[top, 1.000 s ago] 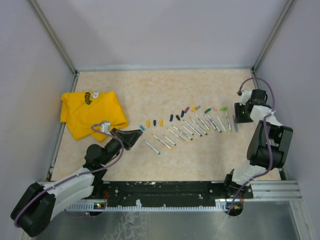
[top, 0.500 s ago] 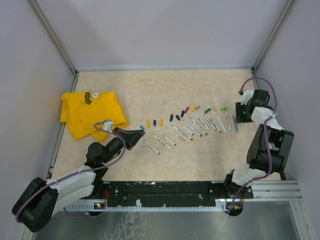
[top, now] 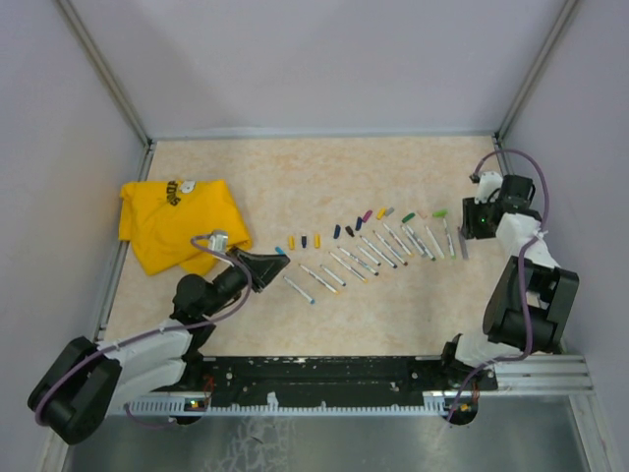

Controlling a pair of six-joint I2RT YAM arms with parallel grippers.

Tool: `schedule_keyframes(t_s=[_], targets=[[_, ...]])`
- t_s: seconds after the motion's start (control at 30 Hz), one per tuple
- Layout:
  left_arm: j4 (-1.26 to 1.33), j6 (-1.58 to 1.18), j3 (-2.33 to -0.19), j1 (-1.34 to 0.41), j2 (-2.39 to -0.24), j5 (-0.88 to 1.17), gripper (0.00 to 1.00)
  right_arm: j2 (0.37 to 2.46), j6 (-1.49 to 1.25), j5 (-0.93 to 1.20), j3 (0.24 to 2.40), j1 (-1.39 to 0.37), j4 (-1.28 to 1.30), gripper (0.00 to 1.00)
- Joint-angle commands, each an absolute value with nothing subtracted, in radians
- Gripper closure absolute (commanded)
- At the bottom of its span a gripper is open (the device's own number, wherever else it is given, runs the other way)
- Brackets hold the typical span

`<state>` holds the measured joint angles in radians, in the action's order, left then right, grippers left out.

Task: Open the pen caps
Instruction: Place the pen at the center of the board, then place the pen cap at the center of the board.

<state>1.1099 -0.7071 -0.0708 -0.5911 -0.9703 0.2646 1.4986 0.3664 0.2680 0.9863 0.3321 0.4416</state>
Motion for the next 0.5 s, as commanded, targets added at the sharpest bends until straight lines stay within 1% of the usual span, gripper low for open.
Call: schedule_keyframes(t_s=[0.0,0.23,0.47], targets=[[1.149,-0.726,-0.118,-0.590,-1.008,0.299,1.00,1.432,0.386,0.323,0.987,0.345,0.444,0.60],[1.162,-0.714,-0.191,-0.645,-1.116,0.299,1.00,1.394,0.387,0.371,0.986,0.345,0.458,0.59],[1.145,-0.641,-0.295,-0.757,-1.244,0.240,1.00,1.387,0.394,0.415,0.985,0.344,0.475,0.59]])
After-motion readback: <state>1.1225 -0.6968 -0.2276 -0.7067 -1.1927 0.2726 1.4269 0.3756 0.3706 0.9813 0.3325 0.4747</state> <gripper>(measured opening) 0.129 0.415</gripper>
